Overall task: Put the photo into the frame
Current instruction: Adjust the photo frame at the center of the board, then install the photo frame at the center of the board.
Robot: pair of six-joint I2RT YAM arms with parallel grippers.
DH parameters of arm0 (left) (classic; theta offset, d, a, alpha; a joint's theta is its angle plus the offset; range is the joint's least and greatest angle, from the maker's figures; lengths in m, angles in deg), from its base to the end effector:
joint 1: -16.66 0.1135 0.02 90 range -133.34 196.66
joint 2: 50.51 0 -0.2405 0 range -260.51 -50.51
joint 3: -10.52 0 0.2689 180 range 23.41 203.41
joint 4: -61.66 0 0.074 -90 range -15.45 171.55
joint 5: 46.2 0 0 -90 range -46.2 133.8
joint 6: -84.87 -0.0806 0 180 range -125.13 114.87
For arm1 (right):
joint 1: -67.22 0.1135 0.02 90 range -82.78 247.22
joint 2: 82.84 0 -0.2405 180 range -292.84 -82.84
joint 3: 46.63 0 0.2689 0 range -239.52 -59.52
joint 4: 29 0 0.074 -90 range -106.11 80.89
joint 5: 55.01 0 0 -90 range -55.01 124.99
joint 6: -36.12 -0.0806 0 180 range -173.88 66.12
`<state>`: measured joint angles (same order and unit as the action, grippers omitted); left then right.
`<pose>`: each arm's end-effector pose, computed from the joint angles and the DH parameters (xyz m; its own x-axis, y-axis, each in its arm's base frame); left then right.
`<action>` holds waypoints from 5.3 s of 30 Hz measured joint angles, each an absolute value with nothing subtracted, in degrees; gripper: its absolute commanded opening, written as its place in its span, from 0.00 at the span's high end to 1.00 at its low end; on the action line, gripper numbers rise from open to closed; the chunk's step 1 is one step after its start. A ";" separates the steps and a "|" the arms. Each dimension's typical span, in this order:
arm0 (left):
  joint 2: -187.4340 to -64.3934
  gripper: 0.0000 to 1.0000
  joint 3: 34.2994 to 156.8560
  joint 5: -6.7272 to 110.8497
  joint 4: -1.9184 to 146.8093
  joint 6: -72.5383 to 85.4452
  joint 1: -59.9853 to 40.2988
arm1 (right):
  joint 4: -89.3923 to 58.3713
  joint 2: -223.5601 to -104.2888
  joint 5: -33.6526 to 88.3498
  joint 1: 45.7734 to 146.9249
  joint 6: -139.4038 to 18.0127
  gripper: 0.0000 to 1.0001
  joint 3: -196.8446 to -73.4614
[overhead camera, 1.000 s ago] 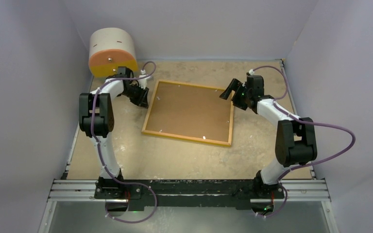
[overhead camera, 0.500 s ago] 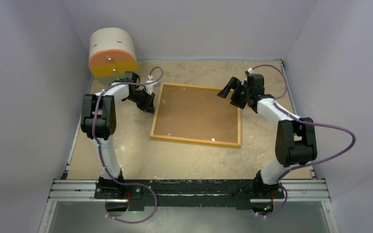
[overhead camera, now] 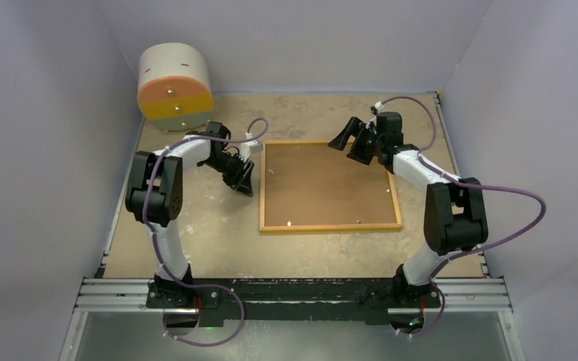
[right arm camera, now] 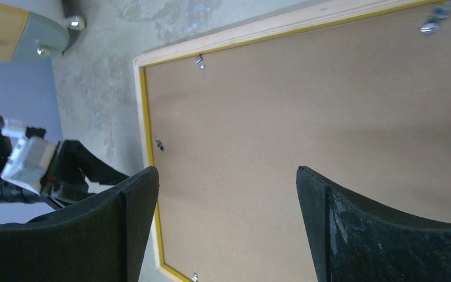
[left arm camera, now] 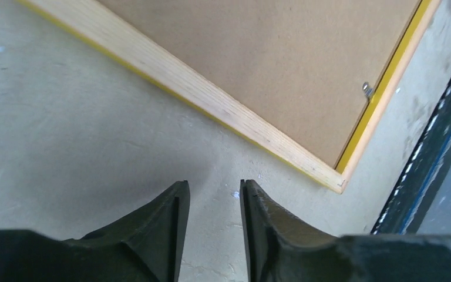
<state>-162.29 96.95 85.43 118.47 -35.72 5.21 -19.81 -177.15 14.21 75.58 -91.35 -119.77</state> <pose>0.3526 -0.1260 0.0887 -0.7151 0.5329 -0.4523 0.6983 0.5151 -0.4971 0.4091 0.0890 0.1807 -0.6638 0.4773 -0.5757 -0.0441 0.7435 0.6672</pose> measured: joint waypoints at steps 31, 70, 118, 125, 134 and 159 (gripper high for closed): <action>-168.81 0.90 98.76 96.20 107.61 -19.13 5.65 | -25.95 -208.18 5.19 95.49 -94.41 0.31 -143.99; -168.13 0.92 98.50 95.42 107.63 -19.28 5.56 | -24.58 -210.08 2.19 99.32 -95.57 0.37 -146.00; -167.21 0.95 97.75 94.56 107.06 -19.74 5.32 | -25.71 -209.14 1.03 98.69 -98.44 0.44 -143.20; -167.17 0.94 97.75 94.56 107.06 -19.74 5.32 | -26.78 -210.19 1.49 98.71 -99.38 0.47 -144.01; -167.17 0.95 97.75 94.56 107.06 -19.74 5.32 | -27.42 -210.85 2.48 98.71 -100.18 0.48 -144.71; -167.17 0.95 97.75 94.58 107.21 -20.26 5.32 | -29.14 -211.94 1.93 98.73 -103.31 0.39 -145.58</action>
